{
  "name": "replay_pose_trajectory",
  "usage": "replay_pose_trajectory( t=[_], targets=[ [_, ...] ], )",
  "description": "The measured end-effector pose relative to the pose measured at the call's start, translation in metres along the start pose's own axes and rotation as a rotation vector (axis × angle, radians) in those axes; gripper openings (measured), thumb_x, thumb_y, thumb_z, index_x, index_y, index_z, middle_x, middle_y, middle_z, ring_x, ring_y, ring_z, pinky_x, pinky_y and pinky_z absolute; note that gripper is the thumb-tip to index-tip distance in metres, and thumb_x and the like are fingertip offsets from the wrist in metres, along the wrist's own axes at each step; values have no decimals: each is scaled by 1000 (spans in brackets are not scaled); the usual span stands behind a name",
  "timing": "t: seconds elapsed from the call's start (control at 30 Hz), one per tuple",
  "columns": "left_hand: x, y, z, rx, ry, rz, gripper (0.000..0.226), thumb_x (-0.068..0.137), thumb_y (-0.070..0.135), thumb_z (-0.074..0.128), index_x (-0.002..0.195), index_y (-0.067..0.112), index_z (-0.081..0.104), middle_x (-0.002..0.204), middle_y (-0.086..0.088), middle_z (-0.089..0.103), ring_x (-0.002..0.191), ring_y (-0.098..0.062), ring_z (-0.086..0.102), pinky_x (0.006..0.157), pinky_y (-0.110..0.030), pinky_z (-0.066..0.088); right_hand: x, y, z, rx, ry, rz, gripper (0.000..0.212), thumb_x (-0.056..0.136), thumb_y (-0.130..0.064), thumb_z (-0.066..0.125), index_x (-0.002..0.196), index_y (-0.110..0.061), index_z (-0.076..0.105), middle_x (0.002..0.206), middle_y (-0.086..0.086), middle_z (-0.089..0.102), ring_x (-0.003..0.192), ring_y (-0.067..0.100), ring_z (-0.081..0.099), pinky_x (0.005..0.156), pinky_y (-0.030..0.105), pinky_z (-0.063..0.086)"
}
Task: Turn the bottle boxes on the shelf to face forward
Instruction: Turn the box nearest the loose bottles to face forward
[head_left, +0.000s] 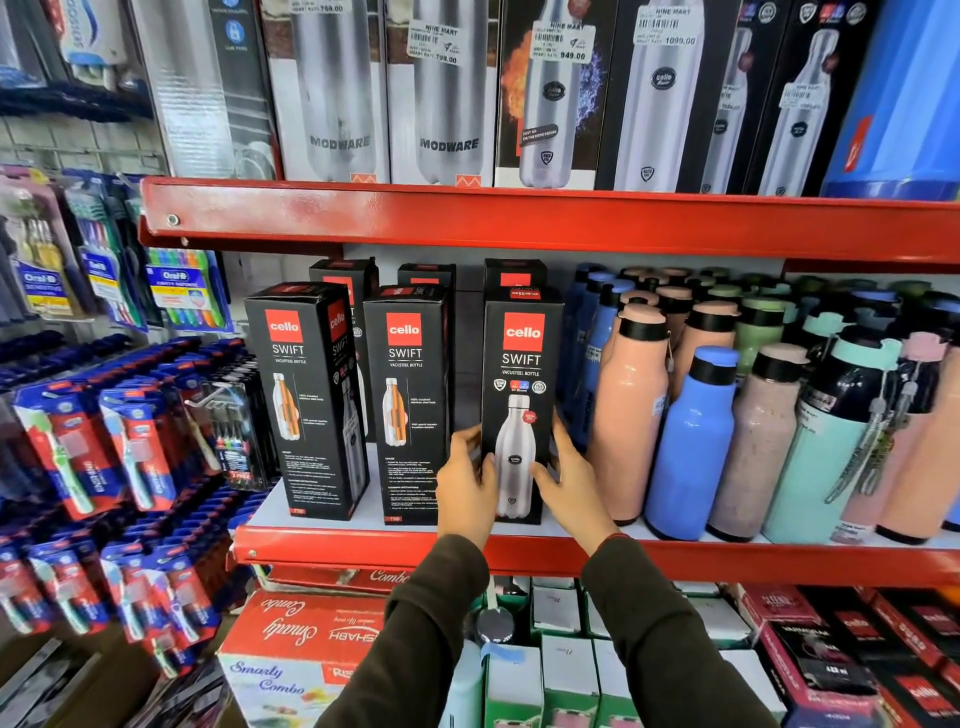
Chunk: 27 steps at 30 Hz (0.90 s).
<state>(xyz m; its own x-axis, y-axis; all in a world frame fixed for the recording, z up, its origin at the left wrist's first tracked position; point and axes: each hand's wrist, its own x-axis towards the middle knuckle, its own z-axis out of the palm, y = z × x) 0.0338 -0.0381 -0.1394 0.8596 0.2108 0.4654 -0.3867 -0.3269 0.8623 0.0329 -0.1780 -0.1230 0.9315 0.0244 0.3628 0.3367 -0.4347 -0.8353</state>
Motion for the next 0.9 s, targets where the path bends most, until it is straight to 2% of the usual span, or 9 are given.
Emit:
replay_pose_trajectory(
  t=[0.1, 0.3, 0.4, 0.53, 0.63, 0.73, 0.83, 0.9],
  targets=[
    [-1, 0, 2, -1, 5, -10, 36, 98, 11, 56, 133, 15, 50, 131, -5, 64, 114, -4, 55, 99, -22, 46, 2, 1, 0, -17, 15, 2, 76, 95, 1, 49, 154, -31, 14, 156, -5, 34, 132, -2, 30, 114, 25, 28],
    [-4, 1, 4, -14, 15, -40, 34, 98, 13, 56, 132, 15, 50, 129, -6, 65, 115, -9, 59, 98, -22, 46, 0, 2, 1, -44, 29, -2, 77, 94, 2, 48, 154, -33, 13, 155, -4, 36, 132, 0, 33, 110, 20, 28],
    [-4, 1, 2, -29, 3, -43, 35, 98, 11, 55, 132, 14, 50, 131, -5, 63, 117, -7, 57, 98, -21, 44, -1, 4, 4, -44, 49, 8, 77, 94, 1, 49, 153, -33, 15, 154, -2, 39, 139, 10, 37, 114, 26, 30],
    [-7, 2, 0, -47, -15, -44, 37, 98, 12, 55, 134, 16, 49, 132, -5, 62, 115, -4, 54, 100, -21, 43, -6, 12, 8, -22, 172, 18, 68, 91, -2, 58, 148, -29, 32, 149, 0, 47, 138, 16, 44, 114, 42, 39],
    [-11, 1, -2, -56, -11, -32, 38, 98, 13, 55, 135, 19, 49, 131, -1, 62, 114, -6, 56, 98, -21, 44, -13, 12, 11, 29, 275, -26, 54, 90, -6, 61, 137, -28, 48, 137, -2, 55, 125, 11, 54, 106, 43, 47],
    [-15, 3, -9, -70, 20, 13, 35, 98, 14, 54, 132, 23, 51, 126, 7, 62, 114, -8, 60, 98, -23, 48, -23, 3, 13, 67, 409, -79, 42, 89, -6, 63, 123, -30, 55, 120, -2, 59, 105, 6, 59, 89, 37, 56],
    [-20, 10, -23, -113, 76, 76, 29, 98, 14, 53, 126, 24, 57, 120, 10, 65, 108, -2, 62, 92, -24, 53, -32, -9, 20, 39, 523, -158, 36, 88, -6, 64, 117, -28, 59, 107, -1, 56, 93, 10, 55, 82, 32, 53],
    [-21, 14, -34, -127, 107, 166, 28, 99, 11, 52, 123, 22, 61, 116, 11, 66, 107, -5, 63, 89, -25, 54, -36, -18, 29, 22, 549, -223, 32, 87, -6, 64, 113, -25, 61, 101, 0, 54, 89, 11, 53, 81, 29, 50]
  ],
)
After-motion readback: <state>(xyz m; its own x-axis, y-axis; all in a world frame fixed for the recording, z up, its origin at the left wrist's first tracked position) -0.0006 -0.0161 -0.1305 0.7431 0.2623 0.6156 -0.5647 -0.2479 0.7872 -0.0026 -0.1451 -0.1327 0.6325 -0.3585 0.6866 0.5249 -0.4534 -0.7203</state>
